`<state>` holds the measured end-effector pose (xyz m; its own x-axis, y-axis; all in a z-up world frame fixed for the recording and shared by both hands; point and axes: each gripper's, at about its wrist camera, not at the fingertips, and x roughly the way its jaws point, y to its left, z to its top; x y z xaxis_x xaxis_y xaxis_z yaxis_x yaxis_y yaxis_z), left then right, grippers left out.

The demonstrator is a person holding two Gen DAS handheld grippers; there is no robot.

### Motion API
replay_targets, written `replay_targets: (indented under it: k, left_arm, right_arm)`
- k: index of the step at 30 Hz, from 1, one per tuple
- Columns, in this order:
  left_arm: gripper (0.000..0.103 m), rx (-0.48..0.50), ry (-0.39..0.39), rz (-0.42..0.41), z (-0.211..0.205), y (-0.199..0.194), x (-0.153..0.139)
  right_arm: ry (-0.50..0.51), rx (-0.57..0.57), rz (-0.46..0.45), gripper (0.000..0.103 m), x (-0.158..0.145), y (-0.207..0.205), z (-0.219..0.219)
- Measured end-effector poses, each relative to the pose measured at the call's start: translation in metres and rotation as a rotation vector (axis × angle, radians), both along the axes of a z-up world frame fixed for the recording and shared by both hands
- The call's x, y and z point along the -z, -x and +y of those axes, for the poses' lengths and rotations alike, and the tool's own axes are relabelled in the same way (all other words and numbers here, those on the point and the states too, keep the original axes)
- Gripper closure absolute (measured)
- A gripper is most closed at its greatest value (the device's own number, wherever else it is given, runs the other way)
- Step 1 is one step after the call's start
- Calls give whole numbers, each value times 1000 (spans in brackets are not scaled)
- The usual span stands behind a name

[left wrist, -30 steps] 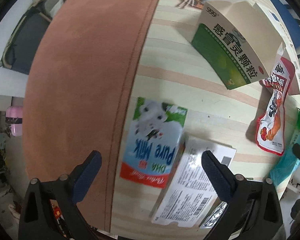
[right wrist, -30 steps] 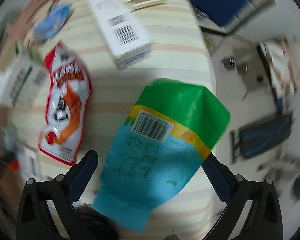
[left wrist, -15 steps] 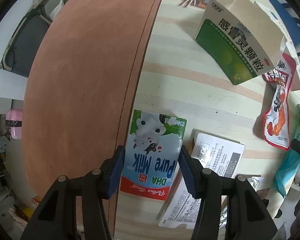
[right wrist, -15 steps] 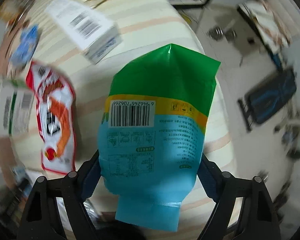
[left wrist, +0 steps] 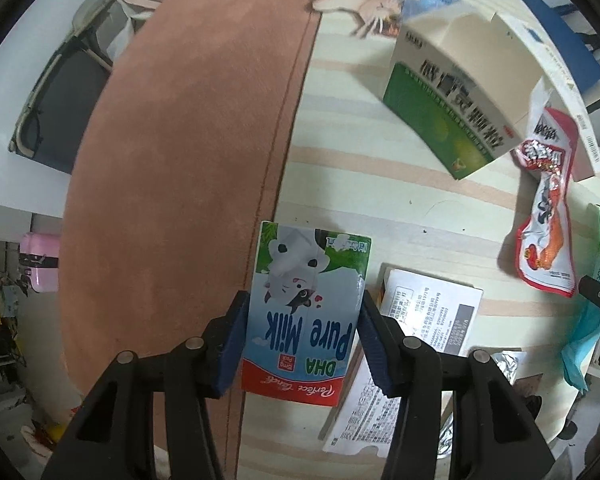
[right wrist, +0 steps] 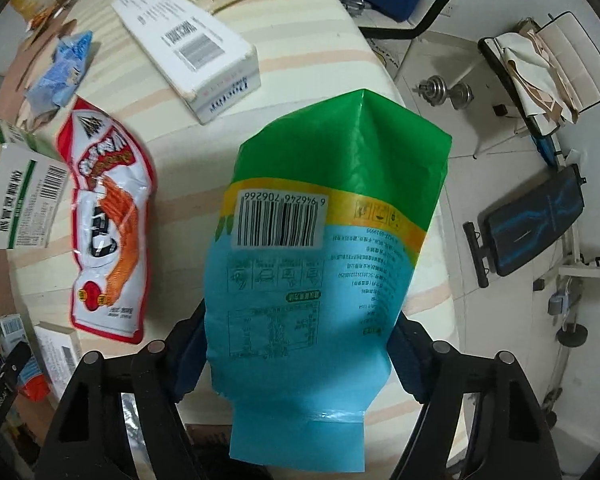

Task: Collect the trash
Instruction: 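Carry the snack bag and milk carton down toward the floor trash bin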

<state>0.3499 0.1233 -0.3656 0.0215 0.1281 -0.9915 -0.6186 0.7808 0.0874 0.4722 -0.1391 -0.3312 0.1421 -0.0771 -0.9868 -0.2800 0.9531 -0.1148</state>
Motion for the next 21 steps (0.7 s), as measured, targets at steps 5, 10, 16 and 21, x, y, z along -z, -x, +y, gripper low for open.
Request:
replay_targets:
  k: [5,10,16,21]
  left_arm:
    - [54,0,-34,-68,-12,13,-36]
    - [54,18,-48,-163,-25,46,-75]
    - [54,96,-53,-287,-35,95,-118]
    - [54,172,-16,-354,-48,154,-138]
  right_arm:
    - [-47,-36,-62,24,-34,14,3]
    - [-120,-58,-118,25,-79,46,6]
    - [-217,-61,-186,25,-133,111,1]
    - [-287,-27,-213,25,-156,206,-14]
